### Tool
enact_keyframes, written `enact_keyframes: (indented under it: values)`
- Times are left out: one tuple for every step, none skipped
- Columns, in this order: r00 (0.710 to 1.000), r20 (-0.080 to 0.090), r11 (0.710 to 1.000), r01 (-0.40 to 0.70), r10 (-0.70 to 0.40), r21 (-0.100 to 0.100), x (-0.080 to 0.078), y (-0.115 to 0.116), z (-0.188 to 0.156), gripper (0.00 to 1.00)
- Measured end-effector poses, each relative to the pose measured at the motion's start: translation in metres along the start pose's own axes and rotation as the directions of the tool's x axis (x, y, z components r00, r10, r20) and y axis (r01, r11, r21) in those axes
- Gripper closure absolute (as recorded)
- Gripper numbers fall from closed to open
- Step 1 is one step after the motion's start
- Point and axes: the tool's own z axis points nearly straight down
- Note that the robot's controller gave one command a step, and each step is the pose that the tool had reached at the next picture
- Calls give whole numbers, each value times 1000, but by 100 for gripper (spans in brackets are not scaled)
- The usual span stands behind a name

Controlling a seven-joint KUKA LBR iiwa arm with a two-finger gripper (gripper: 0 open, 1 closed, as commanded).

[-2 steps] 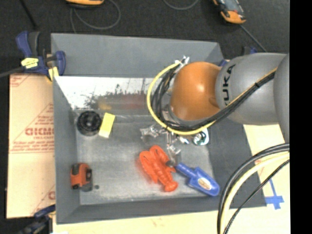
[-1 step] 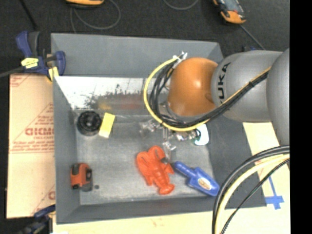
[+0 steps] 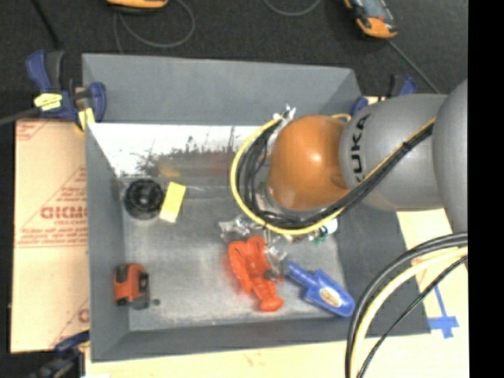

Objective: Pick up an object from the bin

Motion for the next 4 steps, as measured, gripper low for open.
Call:
enact_keyframes:
  values:
    - [999,1,999,35,-35,-2,-7,6,14,100]
    - [999,1,999,34,-34,-2,-7,6,14,100]
    - [999,2,999,34,-34,-2,-7,6,13,100]
    - [999,2,999,33,-33,-2,-7,6,13,100]
